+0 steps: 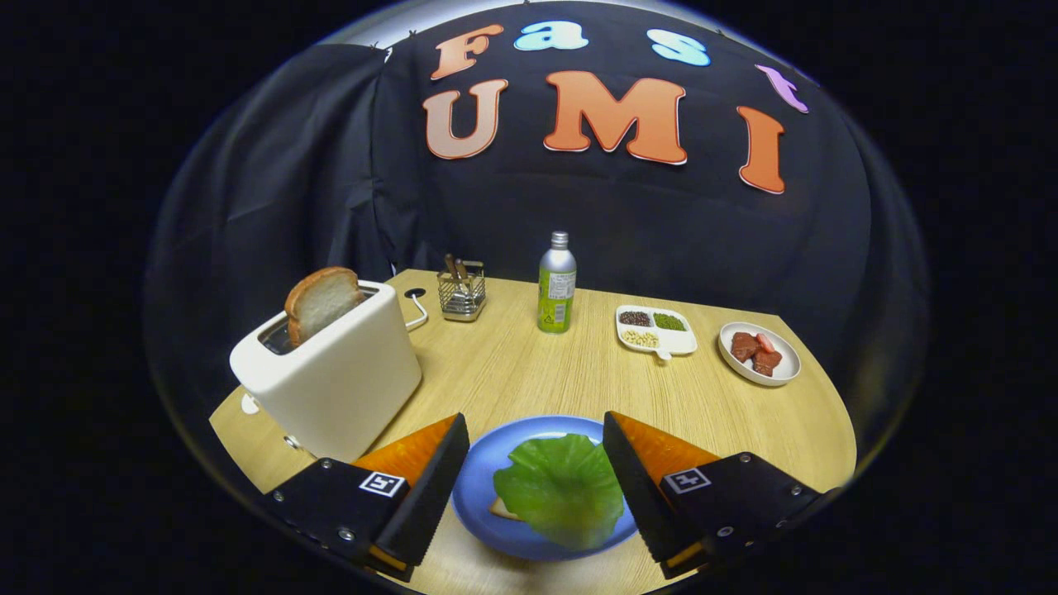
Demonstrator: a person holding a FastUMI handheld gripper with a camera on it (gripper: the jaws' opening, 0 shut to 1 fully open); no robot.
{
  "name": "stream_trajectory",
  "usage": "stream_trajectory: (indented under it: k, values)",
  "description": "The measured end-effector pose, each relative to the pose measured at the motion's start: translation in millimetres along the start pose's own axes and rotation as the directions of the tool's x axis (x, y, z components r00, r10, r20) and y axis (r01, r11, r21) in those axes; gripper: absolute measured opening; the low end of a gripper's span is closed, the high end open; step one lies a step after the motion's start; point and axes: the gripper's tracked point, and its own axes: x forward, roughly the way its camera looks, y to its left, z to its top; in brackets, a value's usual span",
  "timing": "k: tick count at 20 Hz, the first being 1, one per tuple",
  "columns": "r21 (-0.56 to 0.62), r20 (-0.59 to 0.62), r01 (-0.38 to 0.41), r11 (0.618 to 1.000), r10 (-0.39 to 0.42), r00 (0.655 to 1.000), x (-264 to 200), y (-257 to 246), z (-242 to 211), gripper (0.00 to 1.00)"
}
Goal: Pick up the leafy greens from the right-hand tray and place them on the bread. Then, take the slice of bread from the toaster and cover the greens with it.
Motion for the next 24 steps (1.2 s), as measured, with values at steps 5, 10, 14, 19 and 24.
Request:
stream_trajectory:
  k: [5,10,14,19,24]
  values:
    - [-0.054,0.032,-0.016,0.998,0.018,0.999,-0.4,35.6,35.9,0.98]
    - [-0.091,0.064,-0.069,0.994,0.075,0.995,2.4,86.6,69.1,0.97]
    - [-0.09,0.087,-0.118,0.989,0.126,0.988,2.9,126.3,89.1,0.98]
    - [-0.1,0.088,-0.161,0.982,0.169,0.982,8.9,163.3,100.2,0.97]
    - [-0.108,0.048,-0.178,0.978,0.184,0.982,22.1,186.8,93.0,0.97]
